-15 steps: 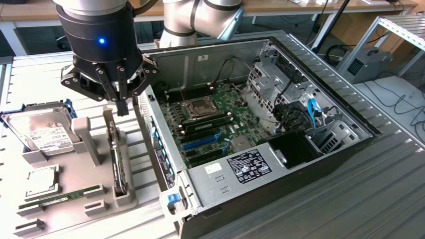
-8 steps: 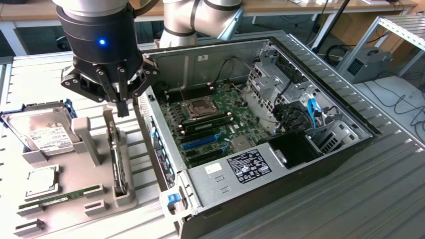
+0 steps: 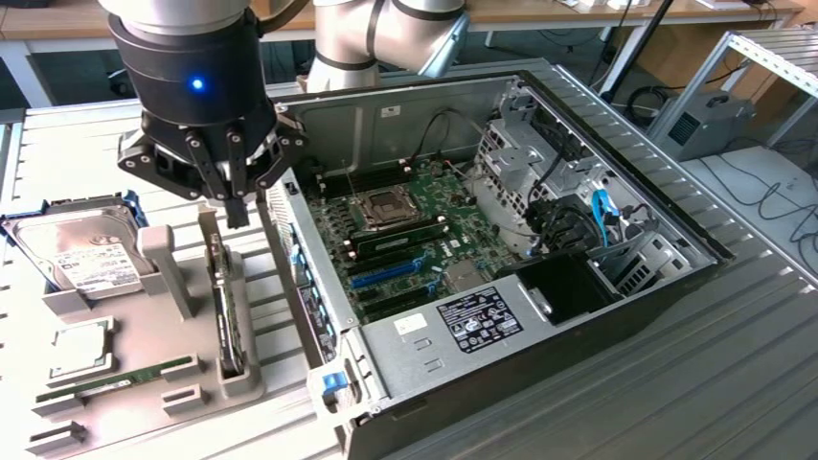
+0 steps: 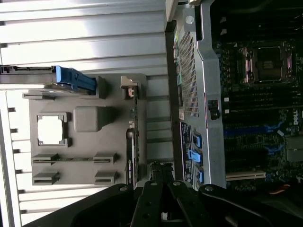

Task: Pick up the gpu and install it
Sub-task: 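Reach for the gpu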

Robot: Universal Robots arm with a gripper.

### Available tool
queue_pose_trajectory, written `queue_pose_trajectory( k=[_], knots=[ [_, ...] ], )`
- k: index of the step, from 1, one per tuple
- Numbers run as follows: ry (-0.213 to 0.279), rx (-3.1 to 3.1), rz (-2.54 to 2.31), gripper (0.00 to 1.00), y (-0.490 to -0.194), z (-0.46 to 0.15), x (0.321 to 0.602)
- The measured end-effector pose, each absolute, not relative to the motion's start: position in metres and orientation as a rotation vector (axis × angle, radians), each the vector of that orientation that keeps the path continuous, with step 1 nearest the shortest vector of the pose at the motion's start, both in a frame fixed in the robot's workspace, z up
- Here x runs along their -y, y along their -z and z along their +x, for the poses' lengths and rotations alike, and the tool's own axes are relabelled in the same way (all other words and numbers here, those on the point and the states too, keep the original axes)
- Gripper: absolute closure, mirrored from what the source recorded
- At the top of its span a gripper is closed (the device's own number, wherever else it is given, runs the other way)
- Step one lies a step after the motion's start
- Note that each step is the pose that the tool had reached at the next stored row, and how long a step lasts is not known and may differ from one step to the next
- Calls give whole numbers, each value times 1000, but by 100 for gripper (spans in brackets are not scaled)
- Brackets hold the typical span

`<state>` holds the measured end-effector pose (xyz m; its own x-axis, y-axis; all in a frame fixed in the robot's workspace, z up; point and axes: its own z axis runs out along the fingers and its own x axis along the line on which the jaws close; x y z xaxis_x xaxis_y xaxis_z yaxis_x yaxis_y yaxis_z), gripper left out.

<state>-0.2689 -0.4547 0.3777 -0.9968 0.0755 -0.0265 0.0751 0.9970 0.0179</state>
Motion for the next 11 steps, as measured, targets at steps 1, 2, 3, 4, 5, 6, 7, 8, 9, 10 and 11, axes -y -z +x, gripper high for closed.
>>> queue_pose_trajectory(
  k=[1, 2, 3, 4, 5, 6, 7, 8, 9, 10, 11],
  knots=[
    [-26, -3112, 117, 89, -378, -269, 455],
    [-26, -3112, 117, 89, -378, -269, 455],
    [-25, -3112, 117, 89, -378, -269, 455],
    [-25, -3112, 117, 89, -378, -269, 456],
    [-24, -3112, 117, 89, -378, -269, 456],
    [-24, -3112, 117, 89, -378, -269, 456],
    [-24, -3112, 117, 89, -378, -269, 457],
    [-24, -3112, 117, 89, -378, -269, 457],
    [-23, -3112, 117, 89, -377, -269, 457],
    [-23, -3112, 117, 89, -377, -269, 457],
    [-23, -3112, 117, 89, -377, -269, 458]
  ],
)
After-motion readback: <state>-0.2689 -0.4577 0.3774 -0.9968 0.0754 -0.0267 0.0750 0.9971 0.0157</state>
